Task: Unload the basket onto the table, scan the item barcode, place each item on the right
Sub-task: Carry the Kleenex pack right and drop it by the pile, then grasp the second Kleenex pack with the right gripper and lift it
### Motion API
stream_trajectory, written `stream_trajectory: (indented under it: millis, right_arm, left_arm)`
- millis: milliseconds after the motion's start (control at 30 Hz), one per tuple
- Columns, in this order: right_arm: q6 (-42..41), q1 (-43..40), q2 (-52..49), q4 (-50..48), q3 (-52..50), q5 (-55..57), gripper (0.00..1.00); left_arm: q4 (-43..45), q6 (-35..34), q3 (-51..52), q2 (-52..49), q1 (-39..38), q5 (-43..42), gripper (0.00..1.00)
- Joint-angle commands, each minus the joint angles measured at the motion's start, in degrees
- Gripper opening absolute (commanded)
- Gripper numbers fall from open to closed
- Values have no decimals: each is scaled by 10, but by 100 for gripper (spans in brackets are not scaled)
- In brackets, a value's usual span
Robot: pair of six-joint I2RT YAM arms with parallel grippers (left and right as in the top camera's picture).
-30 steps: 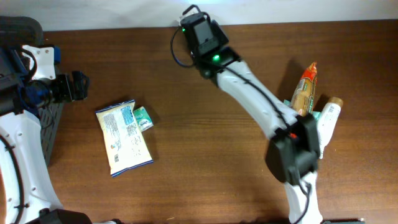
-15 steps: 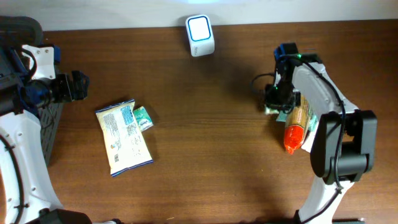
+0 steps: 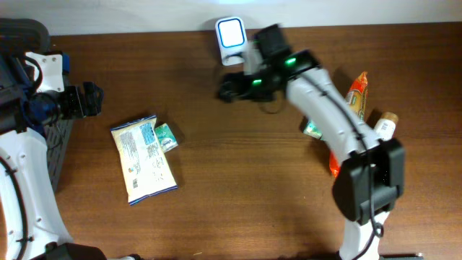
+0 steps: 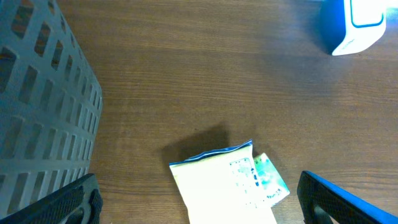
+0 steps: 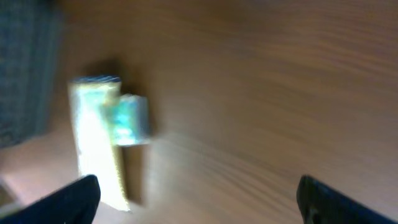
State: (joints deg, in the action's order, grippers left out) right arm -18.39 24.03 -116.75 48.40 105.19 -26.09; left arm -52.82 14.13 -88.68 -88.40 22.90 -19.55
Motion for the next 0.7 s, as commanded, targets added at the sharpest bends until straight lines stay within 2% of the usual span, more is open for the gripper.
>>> stream_trajectory:
  millis: [0, 100, 233, 333, 400, 467, 500, 533, 567, 667]
  right_arm:
    - [-75, 92, -44, -49, -4, 13, 99]
    - [-91, 156, -105, -91, -4, 13, 99]
    - [-94, 187, -166, -147, -4, 13, 67]
    - [-109, 188, -197, -204, -4, 10, 51]
    - [-111, 188, -205, -222, -4, 11, 47]
    - [-124, 188, -222, -232, -4, 10, 37]
    - [-137, 188, -225, -227, -4, 8, 30]
    - [-137, 188, -226, -213, -4, 8, 14]
    - [-140, 187, -226, -197, -4, 6, 4]
    - [-153, 161, -201, -136, -4, -30, 4]
  left_arm:
    - [3, 5, -2, 3, 2, -6, 99]
    - [3, 5, -2, 3, 2, -6, 99]
    - [3, 5, -2, 3, 2, -6, 99]
    - [3, 5, -2, 3, 2, -6, 99]
    - [3, 5, -2, 3, 2, -6, 99]
    - [3, 5, -2, 3, 2, -6, 99]
    - [3, 5, -2, 3, 2, -6, 99]
    - [3, 5, -2, 3, 2, -6, 99]
    - [3, 5, -2, 3, 2, -6, 99]
    - [3, 5, -2, 3, 2, -6, 99]
